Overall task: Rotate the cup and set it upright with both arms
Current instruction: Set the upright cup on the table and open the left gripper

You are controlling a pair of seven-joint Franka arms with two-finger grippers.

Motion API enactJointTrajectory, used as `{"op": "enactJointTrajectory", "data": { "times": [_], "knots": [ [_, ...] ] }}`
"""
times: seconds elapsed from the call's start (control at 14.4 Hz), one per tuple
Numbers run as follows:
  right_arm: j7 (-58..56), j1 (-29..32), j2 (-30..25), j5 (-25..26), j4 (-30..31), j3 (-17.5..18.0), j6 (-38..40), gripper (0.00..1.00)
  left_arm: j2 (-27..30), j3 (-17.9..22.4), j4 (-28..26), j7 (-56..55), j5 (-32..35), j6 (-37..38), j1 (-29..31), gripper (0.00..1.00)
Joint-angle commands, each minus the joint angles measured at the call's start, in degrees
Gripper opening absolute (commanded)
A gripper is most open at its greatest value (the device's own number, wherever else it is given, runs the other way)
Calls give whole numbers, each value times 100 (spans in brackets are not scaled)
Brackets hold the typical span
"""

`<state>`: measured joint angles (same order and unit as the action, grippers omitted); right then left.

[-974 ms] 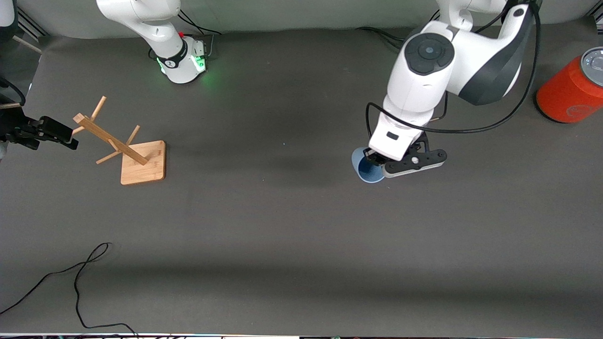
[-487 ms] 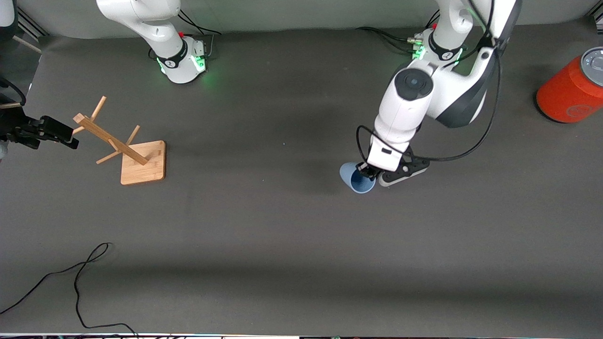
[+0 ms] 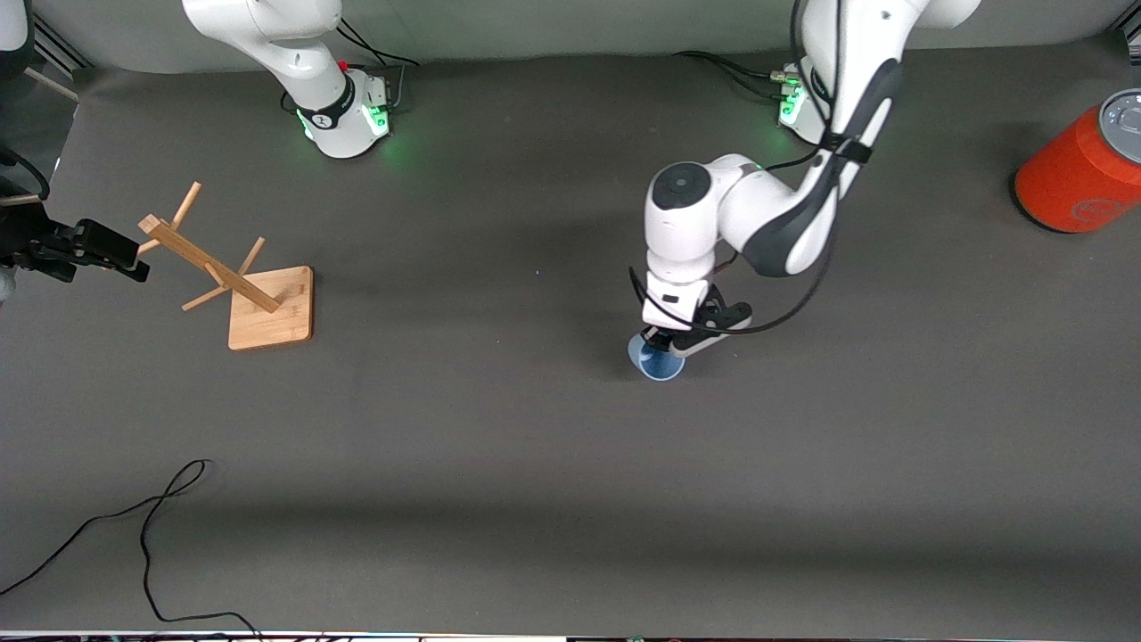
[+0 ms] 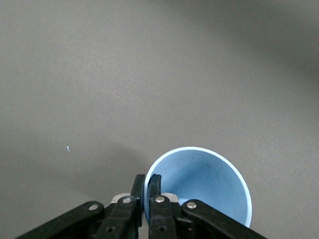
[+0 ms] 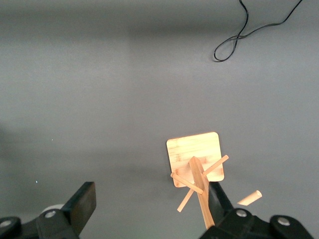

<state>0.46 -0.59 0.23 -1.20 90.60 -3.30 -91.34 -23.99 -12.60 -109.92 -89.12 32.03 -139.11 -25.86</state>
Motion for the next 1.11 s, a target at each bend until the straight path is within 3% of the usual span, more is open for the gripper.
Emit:
{"op": "enactJointTrajectory", "data": {
  "times": [0.0,0.21,0.49,0.56,0.63,0.83,1.04],
  "knots": [
    [-37,-55,-58,59,28,-48,19,100,44,55,15,-1076,714,103,-287,0],
    [-37,-55,-58,59,28,-48,19,100,-202,47,32,-2265,1996,523,-577,0],
    [-37,-55,-58,59,28,-48,19,100,-387,55,41,-2768,2631,832,-867,0],
    [-37,-55,-58,59,28,-48,19,100,-431,47,50,-2777,2799,946,-885,10],
    [-37,-55,-58,59,28,-48,19,100,-440,47,85,-2768,2818,973,-885,99],
    [-37,-55,-58,59,28,-48,19,100,-195,20,182,-2332,2626,1000,-745,100],
    [-37,-55,-58,59,28,-48,19,100,314,38,479,-762,1162,1139,-535,100]
  ]
}}
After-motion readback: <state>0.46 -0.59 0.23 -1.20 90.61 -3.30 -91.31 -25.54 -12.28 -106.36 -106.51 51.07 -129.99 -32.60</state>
